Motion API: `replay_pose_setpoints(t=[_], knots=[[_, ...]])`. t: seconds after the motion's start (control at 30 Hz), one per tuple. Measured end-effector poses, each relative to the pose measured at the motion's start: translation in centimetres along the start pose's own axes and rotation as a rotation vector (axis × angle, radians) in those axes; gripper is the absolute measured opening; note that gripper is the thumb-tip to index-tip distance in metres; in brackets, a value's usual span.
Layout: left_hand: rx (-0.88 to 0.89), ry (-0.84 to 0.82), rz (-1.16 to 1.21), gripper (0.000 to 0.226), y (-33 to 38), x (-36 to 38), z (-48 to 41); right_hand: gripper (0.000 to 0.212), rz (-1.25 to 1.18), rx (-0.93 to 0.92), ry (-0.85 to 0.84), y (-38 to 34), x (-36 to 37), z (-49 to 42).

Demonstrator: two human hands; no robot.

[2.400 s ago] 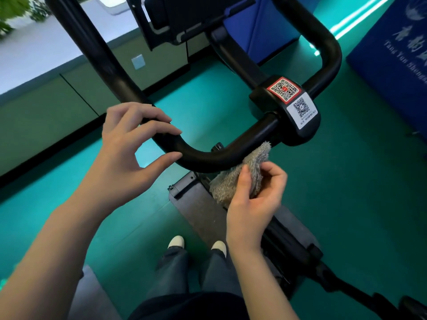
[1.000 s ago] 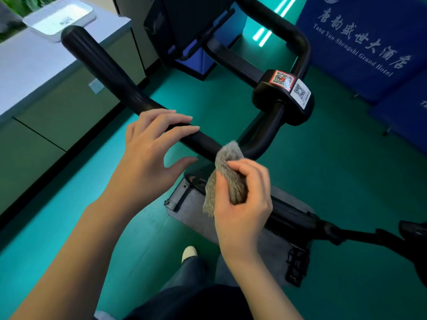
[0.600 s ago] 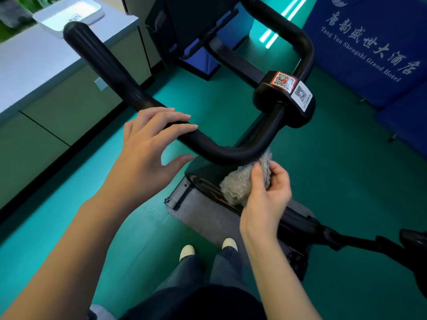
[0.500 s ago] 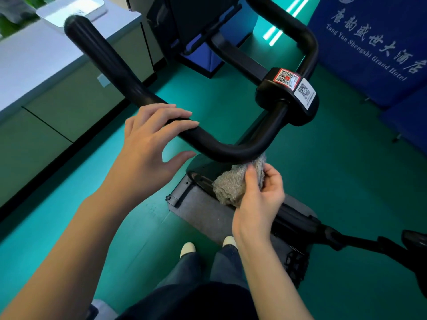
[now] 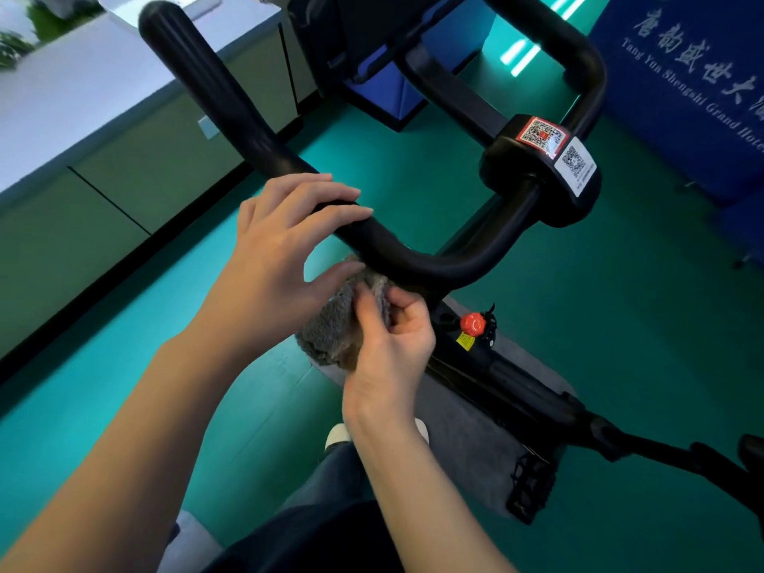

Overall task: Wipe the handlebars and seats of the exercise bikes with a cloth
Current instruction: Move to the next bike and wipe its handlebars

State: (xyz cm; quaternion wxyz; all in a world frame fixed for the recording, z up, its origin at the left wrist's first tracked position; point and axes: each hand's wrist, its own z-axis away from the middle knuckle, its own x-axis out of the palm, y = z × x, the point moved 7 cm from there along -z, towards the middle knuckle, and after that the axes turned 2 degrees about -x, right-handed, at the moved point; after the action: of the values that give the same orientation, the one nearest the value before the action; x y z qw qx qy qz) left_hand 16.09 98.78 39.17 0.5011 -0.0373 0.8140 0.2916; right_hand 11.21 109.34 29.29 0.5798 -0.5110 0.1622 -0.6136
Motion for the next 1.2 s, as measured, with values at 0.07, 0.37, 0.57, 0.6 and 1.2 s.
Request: replay_pose_setpoints(t=[0.07,0.37,0.57,0.6,1.2], knots=[[0.002,0.002,0.004,0.042,0.0,0.0,0.0,0.016,-0.025,0.025,-0.018,0.1,0.6,-0.2],[-0.016,0.015,0.02,0.042,0.3,0.0,0.1,0.013,-0.03,0.125,0.092,-1.7,-4.6,-1.0],[-0.031,0.037,-0.039,0.046,1.5,0.2,-0.2,0.021,0.103,-0.198,0.158,-8.3,-8.0,-4.2],[-0.028,0.034,-0.039,0.046,1.8,0.4,-0.3,0.021,0.13,-0.251,0.166,-9.3,-8.0,-4.9],[-0.028,-0.019,-0.045,0.035,4.1,2.1,-0.6,0.013,0.983,-0.848,-0.071,-18.8,-1.0,-9.0]])
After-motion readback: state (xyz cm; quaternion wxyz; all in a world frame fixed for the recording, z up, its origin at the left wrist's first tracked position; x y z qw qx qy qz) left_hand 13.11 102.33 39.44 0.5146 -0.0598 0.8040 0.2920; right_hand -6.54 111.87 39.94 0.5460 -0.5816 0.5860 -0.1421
